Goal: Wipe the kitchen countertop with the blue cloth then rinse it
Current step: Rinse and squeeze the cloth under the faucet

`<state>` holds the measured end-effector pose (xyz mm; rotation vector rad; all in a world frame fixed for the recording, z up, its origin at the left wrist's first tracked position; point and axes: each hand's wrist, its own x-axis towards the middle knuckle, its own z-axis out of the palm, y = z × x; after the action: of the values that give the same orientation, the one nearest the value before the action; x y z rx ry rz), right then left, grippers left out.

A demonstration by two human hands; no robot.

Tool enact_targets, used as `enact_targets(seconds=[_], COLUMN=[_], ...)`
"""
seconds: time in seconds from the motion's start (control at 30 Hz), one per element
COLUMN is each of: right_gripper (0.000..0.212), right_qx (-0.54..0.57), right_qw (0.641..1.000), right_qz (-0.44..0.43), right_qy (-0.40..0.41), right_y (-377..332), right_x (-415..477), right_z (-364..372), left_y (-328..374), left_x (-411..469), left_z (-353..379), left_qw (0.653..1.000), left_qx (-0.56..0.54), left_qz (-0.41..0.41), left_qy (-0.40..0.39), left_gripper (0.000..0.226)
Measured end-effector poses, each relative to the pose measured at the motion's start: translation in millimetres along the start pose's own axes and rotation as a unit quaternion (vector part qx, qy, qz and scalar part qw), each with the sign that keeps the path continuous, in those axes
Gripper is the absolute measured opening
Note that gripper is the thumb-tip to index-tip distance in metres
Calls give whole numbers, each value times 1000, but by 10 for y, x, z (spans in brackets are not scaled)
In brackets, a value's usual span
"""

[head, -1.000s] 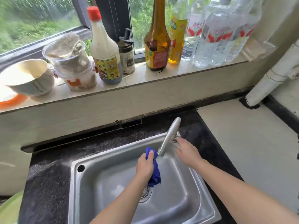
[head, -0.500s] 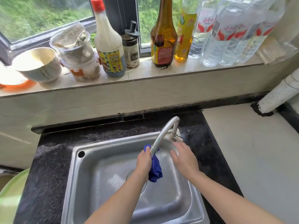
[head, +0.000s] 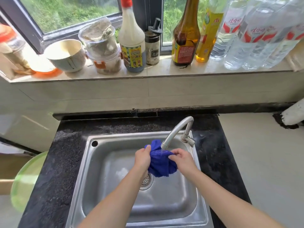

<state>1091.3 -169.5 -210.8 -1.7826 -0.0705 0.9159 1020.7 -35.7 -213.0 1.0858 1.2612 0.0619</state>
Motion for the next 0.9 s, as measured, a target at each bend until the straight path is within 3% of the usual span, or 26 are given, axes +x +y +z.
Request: enact_targets(seconds=[0.1,0.2,0.27,0.43,0.53,0.67,0.77,0.83,0.9], right_gripper=[14,18,29,21,20,24,25,21,29], right_qx=[42,22,-11,65,105,196,236,218,188], right_qw=[998,993,991,996,990,967,961,966,971], right_qz=[33,97,90,58,88,136,144,133,128], right_qy=[18,-62,-97,-5,37,89,16,-33,-79], right_y=[-173,-239,-194,-139,-120,-118,-187,-232,-250], right_x=[-6,-94,-107,95,200,275,197,149,152], right_z=[30,74,55,-16,28,-96,-159,-143,-122], left_y=[-15,-10,-24,-121,-155,-297,-339,-341,-345], left_x=[-61,-99,-68,-78,-71,-17,7,-43,-59], left_z=[44,48,2,12,3,-143,-236,-236,-215], left_qw=[1000,999,998,998,997,992,980,959,938], left_qx=[6,-26,-36,5,40,55,122,187,265], left_qz=[10,25,50,64,36,52,103,102,107], left_qy=[-12,-21,-15,-24,-54,-97,-121,-188,-197], left_gripper=[33,30,26,33,39,31,29,33,39])
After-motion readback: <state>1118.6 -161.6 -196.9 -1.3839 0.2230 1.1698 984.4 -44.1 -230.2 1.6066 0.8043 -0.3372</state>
